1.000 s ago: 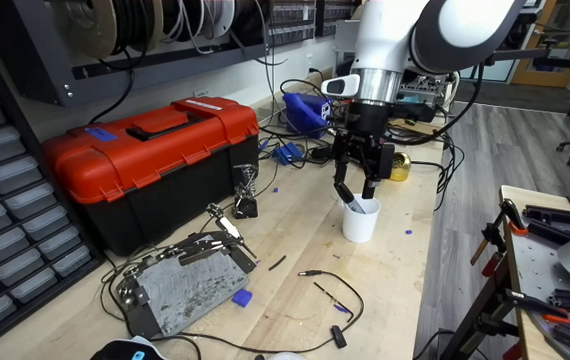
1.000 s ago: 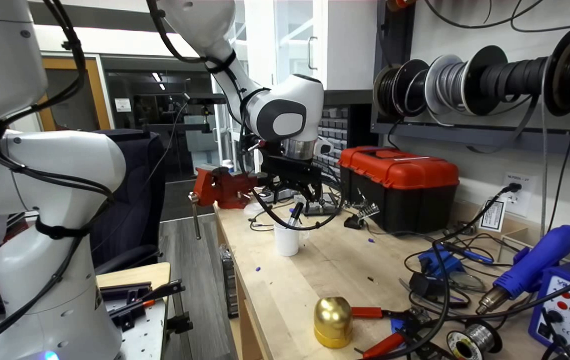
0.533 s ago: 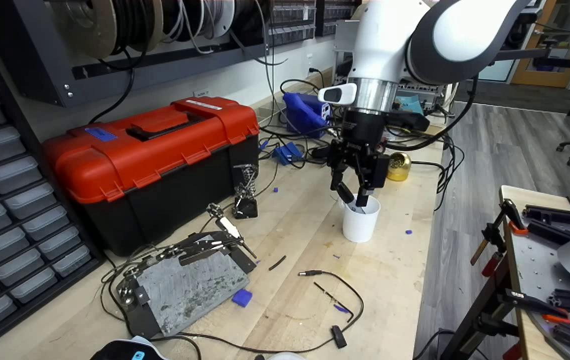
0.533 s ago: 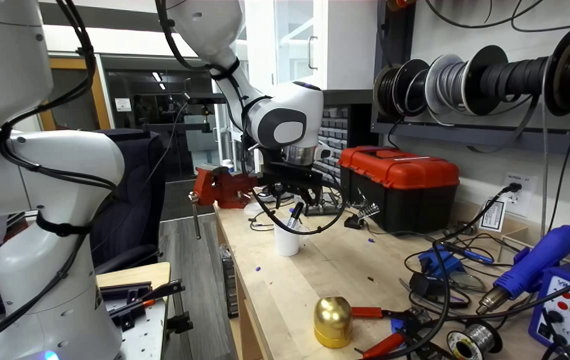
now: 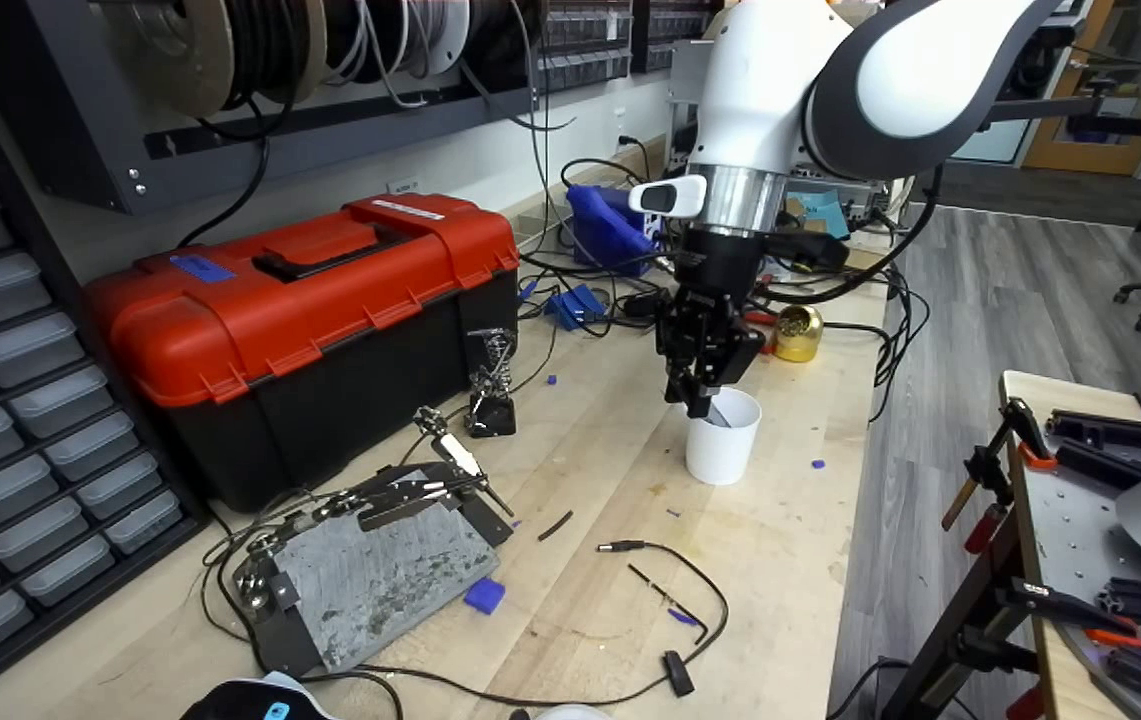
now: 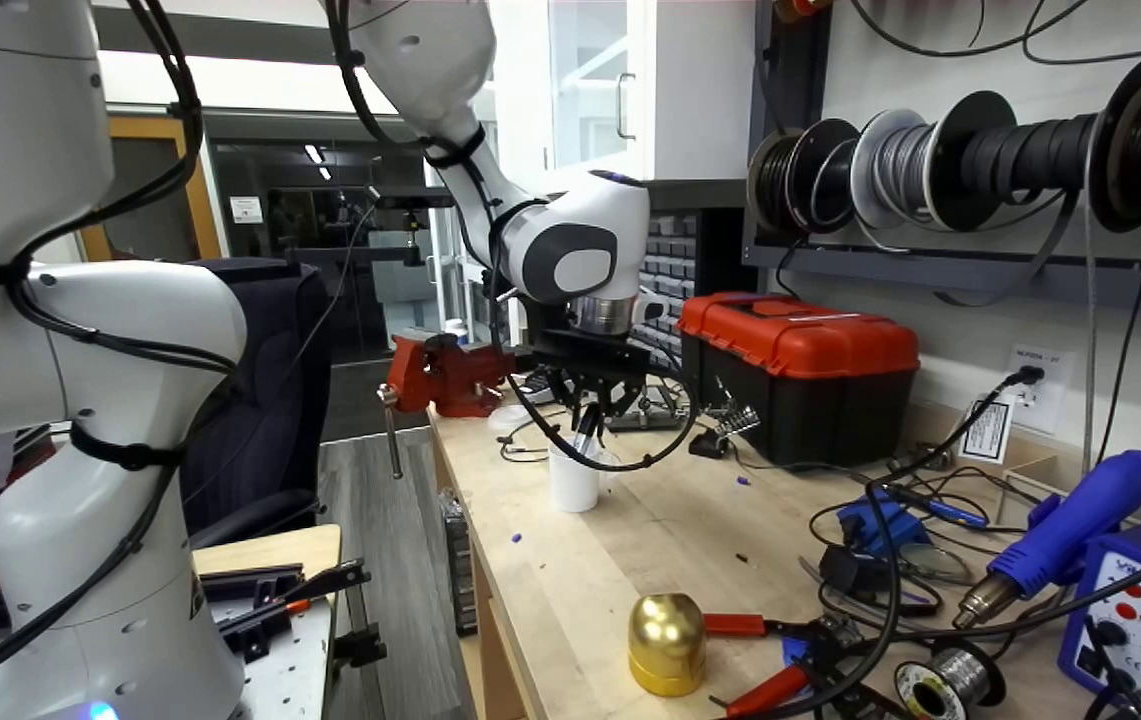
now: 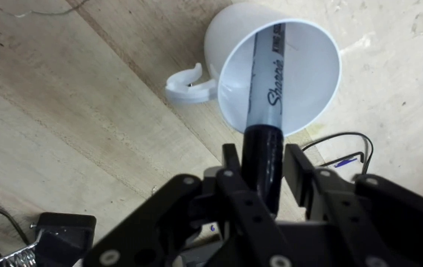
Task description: Pick the marker from the cup and put it on the table
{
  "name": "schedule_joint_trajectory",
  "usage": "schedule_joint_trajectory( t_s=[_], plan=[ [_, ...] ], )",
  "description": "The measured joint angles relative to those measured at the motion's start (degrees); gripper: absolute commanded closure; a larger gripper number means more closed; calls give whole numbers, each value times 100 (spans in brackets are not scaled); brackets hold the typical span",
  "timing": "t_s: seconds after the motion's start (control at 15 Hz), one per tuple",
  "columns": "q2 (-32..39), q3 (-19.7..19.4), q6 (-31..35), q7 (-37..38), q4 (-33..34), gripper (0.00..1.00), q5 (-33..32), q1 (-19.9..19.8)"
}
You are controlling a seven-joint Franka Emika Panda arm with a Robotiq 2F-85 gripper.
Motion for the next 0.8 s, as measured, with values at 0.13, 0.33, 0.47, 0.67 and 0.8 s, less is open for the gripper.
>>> schedule_joint_trajectory(
  t_s=[0.13,0.33,0.47,0.67,0.8],
  plan=[
    [-16,-33,0,-15,30,94,-23,40],
    [-20,-38,0,-25,60,94,-36,50],
    [-20,-36,-7,-25,94,94,-36,50],
    [-20,0,-26,-12,197,94,-2,46],
    [-9,29,-58,61,299,94,42,42]
  ],
)
